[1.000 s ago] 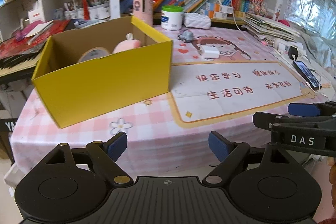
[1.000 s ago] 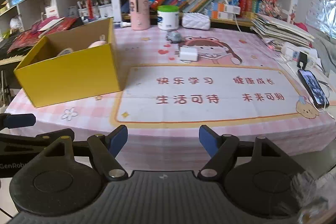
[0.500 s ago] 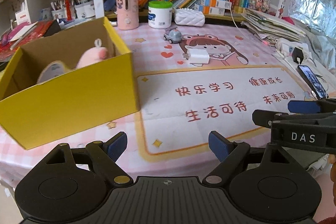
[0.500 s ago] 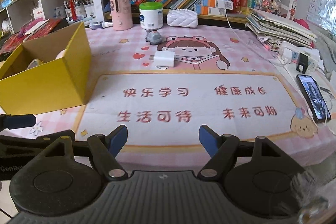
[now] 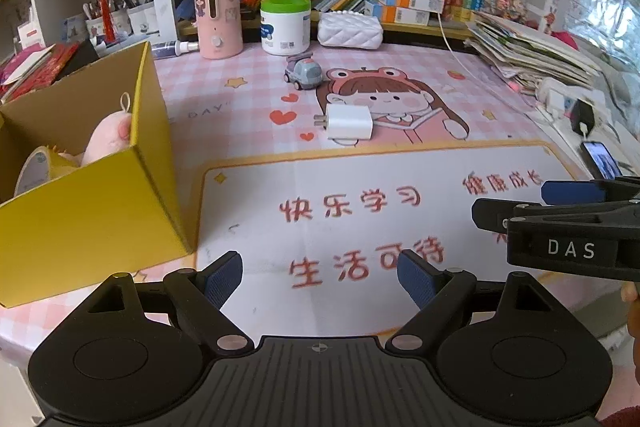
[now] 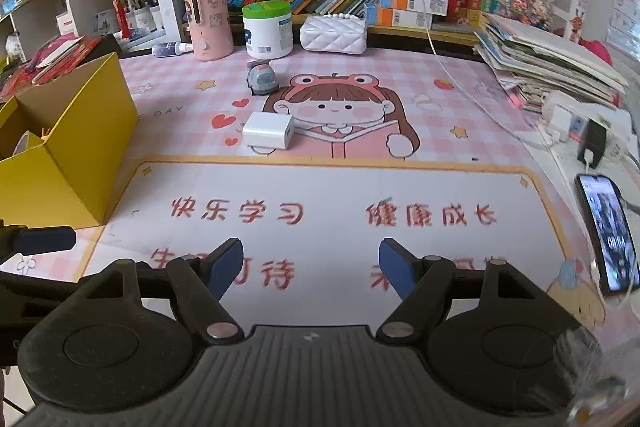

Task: Organize objects
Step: 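Move both tools away from the box toward the white charger, then lower the left tool onto the white charger to grasp it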

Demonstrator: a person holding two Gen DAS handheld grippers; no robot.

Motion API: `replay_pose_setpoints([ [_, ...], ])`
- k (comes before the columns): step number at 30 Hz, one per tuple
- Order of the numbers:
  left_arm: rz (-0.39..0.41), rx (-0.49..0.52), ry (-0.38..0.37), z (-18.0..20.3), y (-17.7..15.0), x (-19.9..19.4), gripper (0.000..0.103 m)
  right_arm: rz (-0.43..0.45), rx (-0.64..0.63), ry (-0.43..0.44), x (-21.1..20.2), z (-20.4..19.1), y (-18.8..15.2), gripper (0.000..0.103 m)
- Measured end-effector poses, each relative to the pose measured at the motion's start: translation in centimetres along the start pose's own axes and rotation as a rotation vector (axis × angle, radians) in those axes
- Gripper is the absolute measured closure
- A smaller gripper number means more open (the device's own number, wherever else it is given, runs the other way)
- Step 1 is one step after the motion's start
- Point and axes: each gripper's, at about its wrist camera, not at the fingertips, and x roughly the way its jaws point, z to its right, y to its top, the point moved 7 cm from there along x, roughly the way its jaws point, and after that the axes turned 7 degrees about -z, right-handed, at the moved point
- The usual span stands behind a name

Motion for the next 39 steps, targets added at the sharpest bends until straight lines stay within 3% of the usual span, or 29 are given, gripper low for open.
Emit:
replay_pose_setpoints([
  [12,0.084,0.023,0.079,3.2,4.0,2.9,0.017,0.057,-0.014,0.038,1.9,4.6,4.0,0.029],
  [23,0.091,0.028,0.097,4.6,10.1,11.3,0.021,0.101,0.017,0.012,2.5,8.4,7.0,0.029],
  [39,0.077,0.024,0.151,4.7,14.1,17.9,0.021,0.07,-0.006,-0.059,2.6,12.5,6.3,0.027],
])
